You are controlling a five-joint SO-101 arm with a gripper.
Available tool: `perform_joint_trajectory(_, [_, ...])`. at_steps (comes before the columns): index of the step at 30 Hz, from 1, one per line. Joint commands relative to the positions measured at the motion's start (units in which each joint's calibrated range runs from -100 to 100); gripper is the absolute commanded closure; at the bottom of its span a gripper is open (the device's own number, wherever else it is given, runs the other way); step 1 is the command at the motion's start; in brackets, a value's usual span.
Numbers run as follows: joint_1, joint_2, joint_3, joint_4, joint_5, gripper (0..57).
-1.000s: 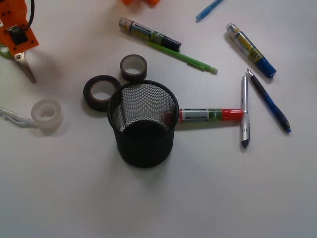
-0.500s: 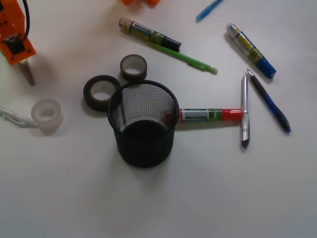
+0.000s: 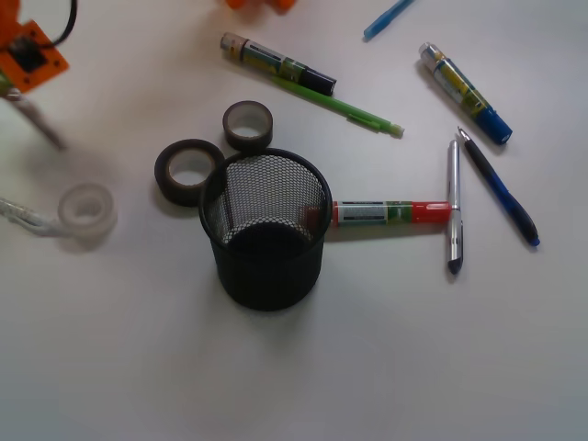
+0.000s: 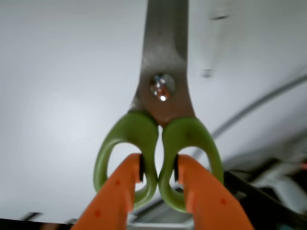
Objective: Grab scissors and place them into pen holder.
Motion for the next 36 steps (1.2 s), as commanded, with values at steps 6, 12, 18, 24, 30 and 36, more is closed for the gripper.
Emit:
perform_joint_trajectory(6, [-19.1,-24.4,-17.1,1.4,4.1,57.2])
perform_joint_trajectory(12, [-31.5,-29.1,-16.8,1.1,10.6,57.2])
perform_joint_trajectory(18, [-35.0,-22.4,-17.1,-5.1,19.2,57.2])
perform_joint_trajectory(24, [-35.5,-19.2,-16.8,-8.9,21.6,57.2])
perform_joint_trajectory(30, [-36.8,-12.4,-17.5,-12.7,22.9,57.2])
perform_joint_trajectory(36, [-39.6,-3.8,-18.7,-12.6,22.8,57.2])
